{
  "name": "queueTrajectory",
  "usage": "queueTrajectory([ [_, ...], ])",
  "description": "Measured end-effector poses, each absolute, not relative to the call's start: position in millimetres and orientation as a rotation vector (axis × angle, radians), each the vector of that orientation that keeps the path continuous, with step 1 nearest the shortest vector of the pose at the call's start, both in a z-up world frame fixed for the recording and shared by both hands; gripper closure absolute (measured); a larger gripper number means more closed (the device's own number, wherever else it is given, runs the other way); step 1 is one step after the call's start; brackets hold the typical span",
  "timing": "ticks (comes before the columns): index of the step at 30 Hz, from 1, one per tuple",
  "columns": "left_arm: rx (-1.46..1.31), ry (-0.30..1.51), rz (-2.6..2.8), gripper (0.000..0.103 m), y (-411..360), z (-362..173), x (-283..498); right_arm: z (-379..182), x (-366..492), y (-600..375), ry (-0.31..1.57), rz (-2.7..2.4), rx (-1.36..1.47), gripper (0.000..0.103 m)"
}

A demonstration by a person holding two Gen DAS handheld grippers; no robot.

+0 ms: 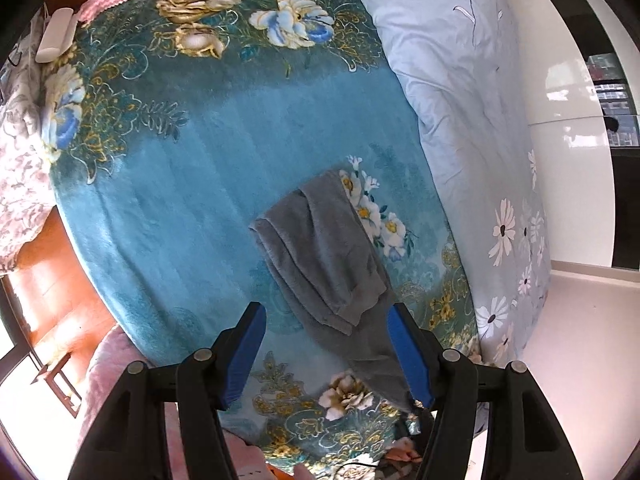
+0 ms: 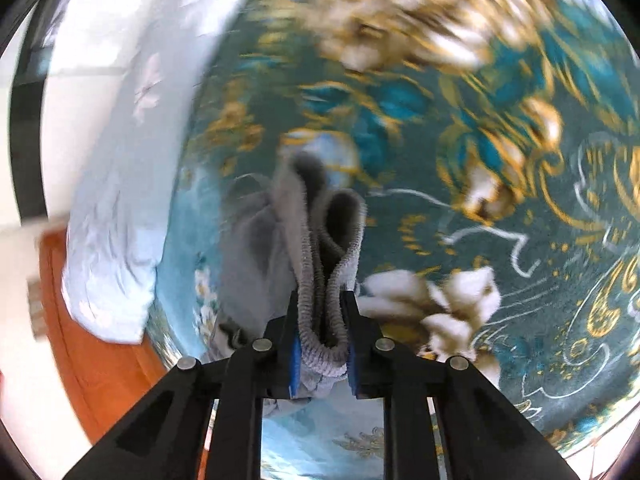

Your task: Fold clothes

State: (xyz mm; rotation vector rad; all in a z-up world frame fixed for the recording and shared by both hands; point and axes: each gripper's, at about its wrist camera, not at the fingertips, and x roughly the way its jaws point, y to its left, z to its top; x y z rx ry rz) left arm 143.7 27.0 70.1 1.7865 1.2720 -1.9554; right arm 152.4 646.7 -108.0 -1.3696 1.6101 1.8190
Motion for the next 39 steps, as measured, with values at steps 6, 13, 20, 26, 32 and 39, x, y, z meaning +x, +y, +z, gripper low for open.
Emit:
queueTrajectory([
  [6, 1.822, 1.272, -1.929, 0.036, -3, 49, 148, -26, 93, 590, 1.300, 2.127, -1.461, 0.085],
  [13, 1.871, 1.230, -2.027, 0.036, -34, 35, 124, 42, 11, 462, 0.916, 2.416, -1.619, 0.085],
  [20, 1.894, 1.323, -1.976, 0.036, -78, 2, 118, 29, -50, 335, 0.636, 2.441, -1.838, 0.086],
  [26, 1.862, 1.413, -1.874, 0.036, -122, -23, 127, -19, -81, 263, 0.406, 2.288, -2.029, 0.086],
  [32, 1.870, 1.458, -1.759, 0.036, -142, -50, 131, -41, -93, 224, 0.213, 2.221, -2.126, 0.084],
  [39, 1.978, 1.450, -1.720, 0.036, -120, -80, 96, -31, -88, 209, 0.225, 2.338, -2.239, 0.079],
])
